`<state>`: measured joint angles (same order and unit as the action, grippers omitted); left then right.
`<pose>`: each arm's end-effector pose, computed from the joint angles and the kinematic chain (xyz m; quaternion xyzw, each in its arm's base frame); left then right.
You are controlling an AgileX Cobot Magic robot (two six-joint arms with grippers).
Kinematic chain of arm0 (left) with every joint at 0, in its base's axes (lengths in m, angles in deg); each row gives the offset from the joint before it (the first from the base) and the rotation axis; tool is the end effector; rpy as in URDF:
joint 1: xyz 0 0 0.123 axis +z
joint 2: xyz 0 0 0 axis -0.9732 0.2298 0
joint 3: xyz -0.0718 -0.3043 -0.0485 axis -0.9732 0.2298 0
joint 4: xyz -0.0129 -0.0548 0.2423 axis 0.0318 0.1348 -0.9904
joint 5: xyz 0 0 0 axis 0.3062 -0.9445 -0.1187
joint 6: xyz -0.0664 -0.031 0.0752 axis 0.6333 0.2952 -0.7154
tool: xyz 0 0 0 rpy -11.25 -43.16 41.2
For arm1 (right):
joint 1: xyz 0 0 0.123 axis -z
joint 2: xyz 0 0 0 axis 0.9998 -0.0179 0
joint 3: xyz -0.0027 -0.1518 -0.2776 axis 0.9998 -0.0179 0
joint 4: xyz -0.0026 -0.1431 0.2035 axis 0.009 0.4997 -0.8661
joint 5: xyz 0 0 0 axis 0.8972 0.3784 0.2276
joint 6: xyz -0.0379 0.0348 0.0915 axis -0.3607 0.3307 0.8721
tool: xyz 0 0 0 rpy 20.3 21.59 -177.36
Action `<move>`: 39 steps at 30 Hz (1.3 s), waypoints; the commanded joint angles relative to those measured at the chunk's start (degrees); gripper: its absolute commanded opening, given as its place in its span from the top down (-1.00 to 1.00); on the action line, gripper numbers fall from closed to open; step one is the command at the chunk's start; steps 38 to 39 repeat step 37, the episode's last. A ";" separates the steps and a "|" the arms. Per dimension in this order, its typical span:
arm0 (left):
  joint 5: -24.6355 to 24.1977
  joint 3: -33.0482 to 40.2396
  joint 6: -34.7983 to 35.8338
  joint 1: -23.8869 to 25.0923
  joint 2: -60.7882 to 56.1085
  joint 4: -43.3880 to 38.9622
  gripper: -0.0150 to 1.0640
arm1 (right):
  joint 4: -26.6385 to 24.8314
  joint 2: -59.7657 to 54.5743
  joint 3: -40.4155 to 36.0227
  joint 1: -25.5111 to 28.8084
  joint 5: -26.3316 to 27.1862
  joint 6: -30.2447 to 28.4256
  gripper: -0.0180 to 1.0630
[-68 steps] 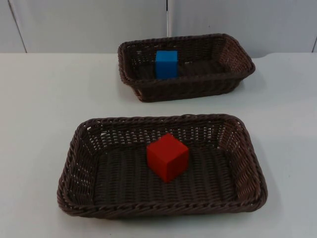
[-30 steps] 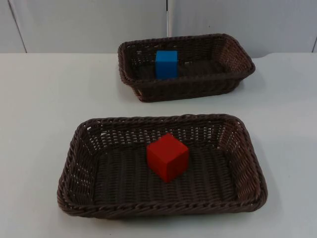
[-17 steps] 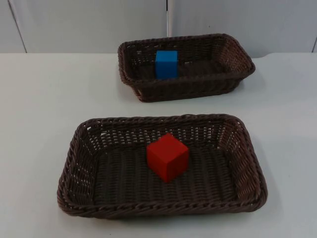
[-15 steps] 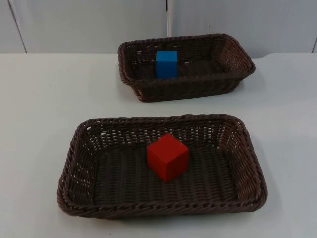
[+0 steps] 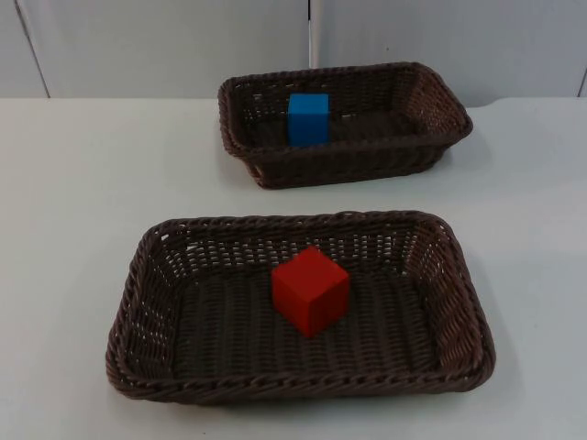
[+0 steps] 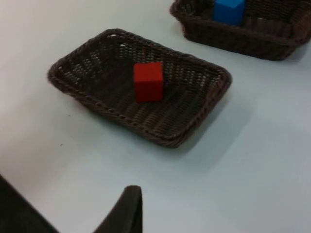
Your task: Pick up one cube with the left hand and place it into the upper basket. Pick up one cube with the right hand and place it into the lower basket.
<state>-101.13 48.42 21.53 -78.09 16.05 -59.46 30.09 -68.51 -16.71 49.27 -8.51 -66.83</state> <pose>-0.0267 0.0013 0.2689 0.0101 0.8565 -0.0021 0.5161 -0.0199 -0.0228 0.2739 -0.2735 0.8089 0.1611 0.4948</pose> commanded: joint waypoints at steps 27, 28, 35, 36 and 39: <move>-0.19 0.27 0.00 0.14 -0.22 -0.18 -0.98 | 0.10 0.17 -0.40 25.61 0.37 -0.02 -0.98; -0.19 0.27 0.00 0.14 -0.22 -0.18 -0.98 | 0.10 0.17 -0.40 26.91 0.37 -0.02 -0.98; -0.19 0.27 0.00 0.14 -0.22 -0.18 -0.98 | 0.10 0.17 -0.40 32.84 0.37 -0.02 -0.98; -0.19 0.27 0.00 0.14 -0.22 -0.18 -0.98 | 0.10 0.17 -0.40 34.08 0.37 -0.02 -0.98; -0.19 0.27 0.00 0.14 -0.22 -0.18 -0.98 | 0.10 0.17 -0.40 35.72 0.37 -0.02 -0.98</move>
